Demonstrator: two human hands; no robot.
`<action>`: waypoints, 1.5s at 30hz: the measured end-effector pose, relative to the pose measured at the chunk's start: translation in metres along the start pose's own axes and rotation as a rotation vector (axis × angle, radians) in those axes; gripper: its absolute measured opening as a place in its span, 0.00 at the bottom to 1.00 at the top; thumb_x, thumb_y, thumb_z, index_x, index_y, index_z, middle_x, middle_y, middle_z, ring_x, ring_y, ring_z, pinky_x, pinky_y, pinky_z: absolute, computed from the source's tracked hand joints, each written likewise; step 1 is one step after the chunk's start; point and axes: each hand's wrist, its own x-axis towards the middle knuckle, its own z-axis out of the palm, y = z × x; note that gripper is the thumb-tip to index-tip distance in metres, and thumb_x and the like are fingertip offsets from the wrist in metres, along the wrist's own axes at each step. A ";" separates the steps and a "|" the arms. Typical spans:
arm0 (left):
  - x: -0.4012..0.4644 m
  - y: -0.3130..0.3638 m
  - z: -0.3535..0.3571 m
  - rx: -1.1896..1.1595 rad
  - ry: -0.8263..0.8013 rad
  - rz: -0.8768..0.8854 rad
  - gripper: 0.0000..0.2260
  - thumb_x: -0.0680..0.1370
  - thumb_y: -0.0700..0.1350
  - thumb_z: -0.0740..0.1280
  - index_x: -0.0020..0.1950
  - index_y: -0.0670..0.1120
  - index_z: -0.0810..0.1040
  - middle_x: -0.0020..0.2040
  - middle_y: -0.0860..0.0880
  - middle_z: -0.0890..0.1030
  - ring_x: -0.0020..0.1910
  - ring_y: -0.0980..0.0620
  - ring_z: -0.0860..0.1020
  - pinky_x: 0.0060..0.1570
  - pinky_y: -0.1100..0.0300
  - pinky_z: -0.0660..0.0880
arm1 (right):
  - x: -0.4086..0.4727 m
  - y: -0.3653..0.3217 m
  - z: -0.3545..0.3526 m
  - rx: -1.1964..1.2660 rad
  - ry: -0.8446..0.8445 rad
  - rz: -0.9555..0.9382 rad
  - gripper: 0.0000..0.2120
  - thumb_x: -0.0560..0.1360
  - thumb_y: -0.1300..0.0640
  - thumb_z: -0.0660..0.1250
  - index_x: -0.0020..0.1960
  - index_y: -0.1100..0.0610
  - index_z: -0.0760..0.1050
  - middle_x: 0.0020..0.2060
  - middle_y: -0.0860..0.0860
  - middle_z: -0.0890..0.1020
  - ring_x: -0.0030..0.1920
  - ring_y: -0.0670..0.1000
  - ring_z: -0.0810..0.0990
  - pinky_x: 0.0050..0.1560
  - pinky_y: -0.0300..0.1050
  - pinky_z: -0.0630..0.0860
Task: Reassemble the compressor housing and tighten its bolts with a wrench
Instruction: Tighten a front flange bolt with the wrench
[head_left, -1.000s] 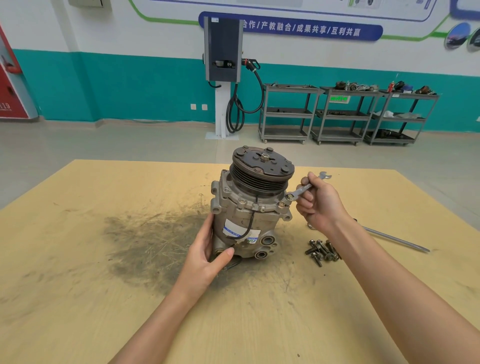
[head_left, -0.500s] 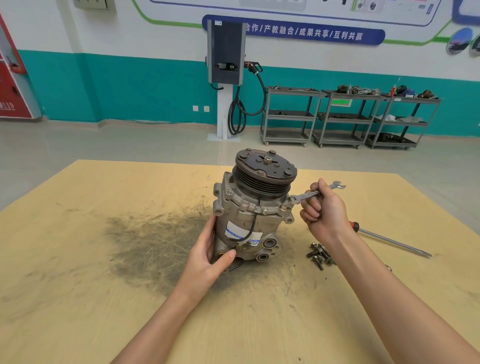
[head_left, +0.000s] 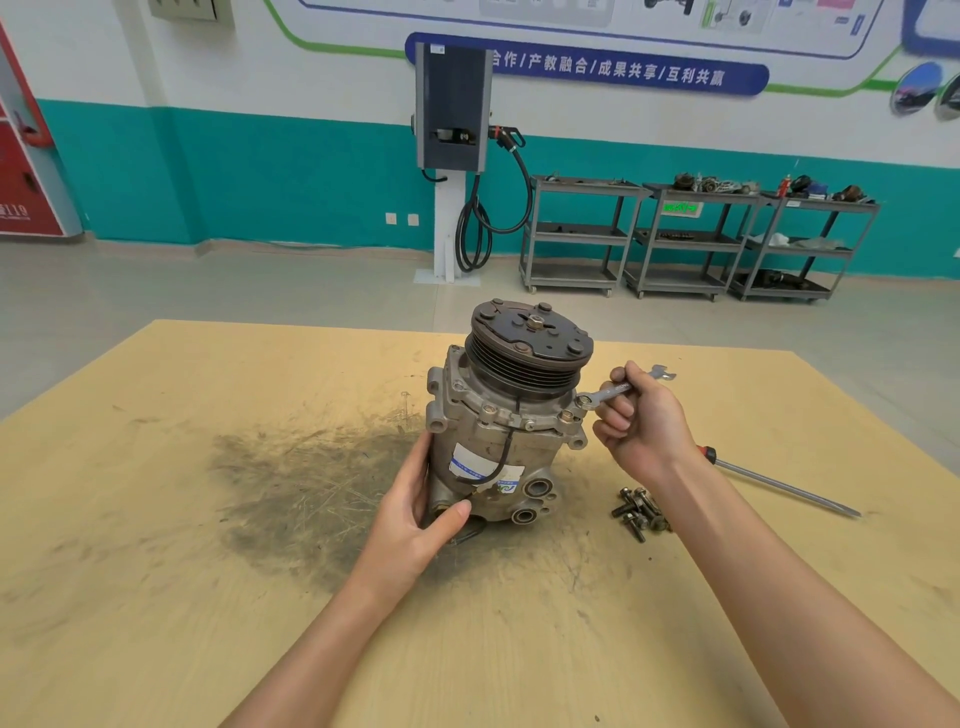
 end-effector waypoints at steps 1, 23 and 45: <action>0.000 0.000 0.000 -0.001 -0.001 -0.001 0.34 0.71 0.39 0.70 0.72 0.59 0.61 0.72 0.64 0.69 0.72 0.67 0.68 0.72 0.67 0.65 | -0.001 -0.001 -0.001 -0.002 -0.002 0.001 0.17 0.83 0.51 0.53 0.37 0.54 0.67 0.19 0.47 0.61 0.18 0.45 0.58 0.19 0.35 0.55; 0.001 -0.005 -0.002 -0.009 -0.002 0.003 0.34 0.73 0.36 0.71 0.72 0.59 0.60 0.70 0.66 0.69 0.71 0.69 0.68 0.69 0.71 0.66 | -0.051 0.006 -0.009 -0.098 -0.137 -0.312 0.13 0.76 0.46 0.60 0.42 0.56 0.70 0.25 0.51 0.73 0.25 0.48 0.71 0.27 0.38 0.71; 0.001 -0.005 -0.003 0.008 -0.014 -0.003 0.35 0.73 0.36 0.71 0.74 0.57 0.59 0.71 0.66 0.69 0.71 0.69 0.68 0.68 0.71 0.66 | -0.023 -0.012 0.001 -0.265 -0.145 -0.089 0.18 0.83 0.50 0.54 0.39 0.57 0.71 0.22 0.51 0.71 0.22 0.48 0.70 0.22 0.37 0.68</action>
